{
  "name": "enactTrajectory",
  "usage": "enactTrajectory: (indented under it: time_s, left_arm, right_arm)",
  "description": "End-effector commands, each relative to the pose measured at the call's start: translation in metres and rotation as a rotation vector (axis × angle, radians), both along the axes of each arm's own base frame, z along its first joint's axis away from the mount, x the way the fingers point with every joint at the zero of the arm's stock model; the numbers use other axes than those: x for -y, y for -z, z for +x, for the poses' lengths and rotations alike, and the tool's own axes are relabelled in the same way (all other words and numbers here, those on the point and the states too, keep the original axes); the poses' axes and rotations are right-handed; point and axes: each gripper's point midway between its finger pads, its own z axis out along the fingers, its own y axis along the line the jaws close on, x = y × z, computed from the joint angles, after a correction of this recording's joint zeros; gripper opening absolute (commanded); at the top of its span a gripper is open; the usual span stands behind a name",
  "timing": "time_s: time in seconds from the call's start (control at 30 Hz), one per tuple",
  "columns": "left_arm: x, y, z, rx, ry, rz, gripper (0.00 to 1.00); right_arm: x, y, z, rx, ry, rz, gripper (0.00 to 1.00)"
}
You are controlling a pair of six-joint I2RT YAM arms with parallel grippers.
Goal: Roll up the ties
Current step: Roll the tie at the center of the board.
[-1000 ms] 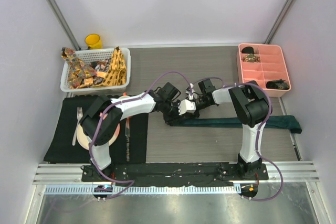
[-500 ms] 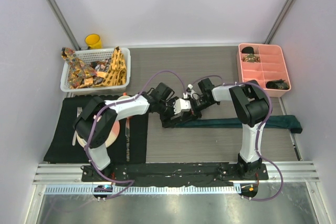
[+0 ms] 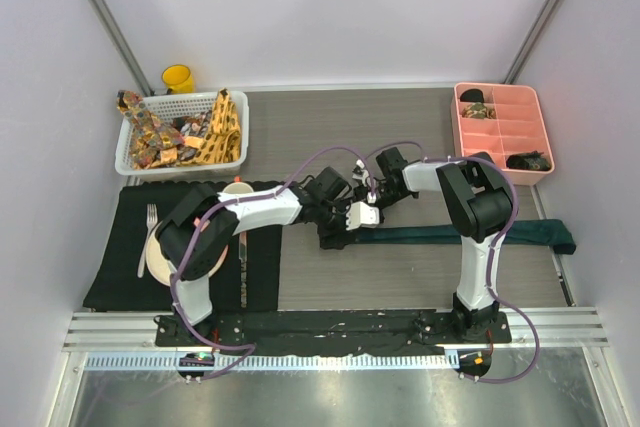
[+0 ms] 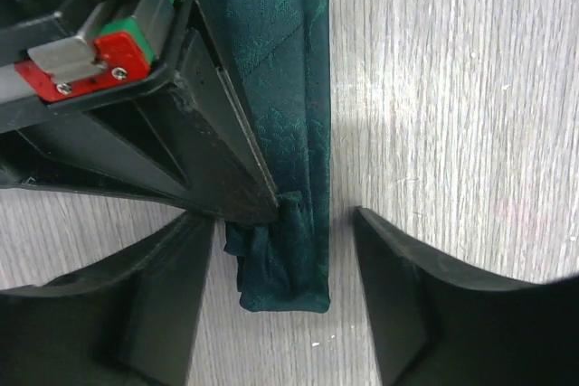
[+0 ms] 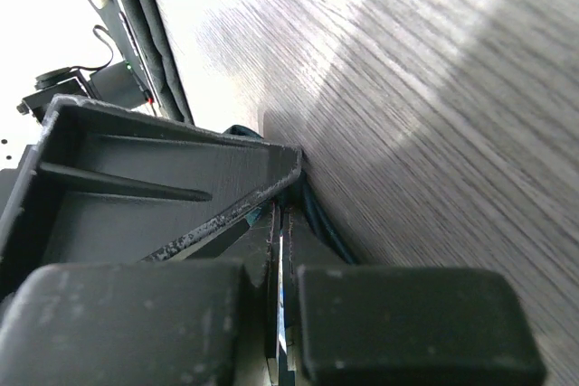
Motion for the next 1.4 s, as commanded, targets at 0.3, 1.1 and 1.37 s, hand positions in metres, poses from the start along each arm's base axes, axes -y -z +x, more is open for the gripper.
enactTrajectory:
  time_s: [0.3,1.1,1.37]
  left_arm:
    - [-0.016,0.003,0.001,0.031,0.025,0.07,0.31]
    - [-0.017,-0.07,0.034,0.0,-0.276,-0.424,0.78]
    - [-0.021,-0.044,0.009,0.011,-0.089,-0.404,0.76]
  right_arm:
    - [-0.001,-0.022,0.007,0.049,0.0,-0.014,0.01]
    - [0.029,0.037,0.012,0.139,-0.058,-0.216,0.01]
    - [0.036,0.048,0.009,0.127,-0.067,-0.263,0.01]
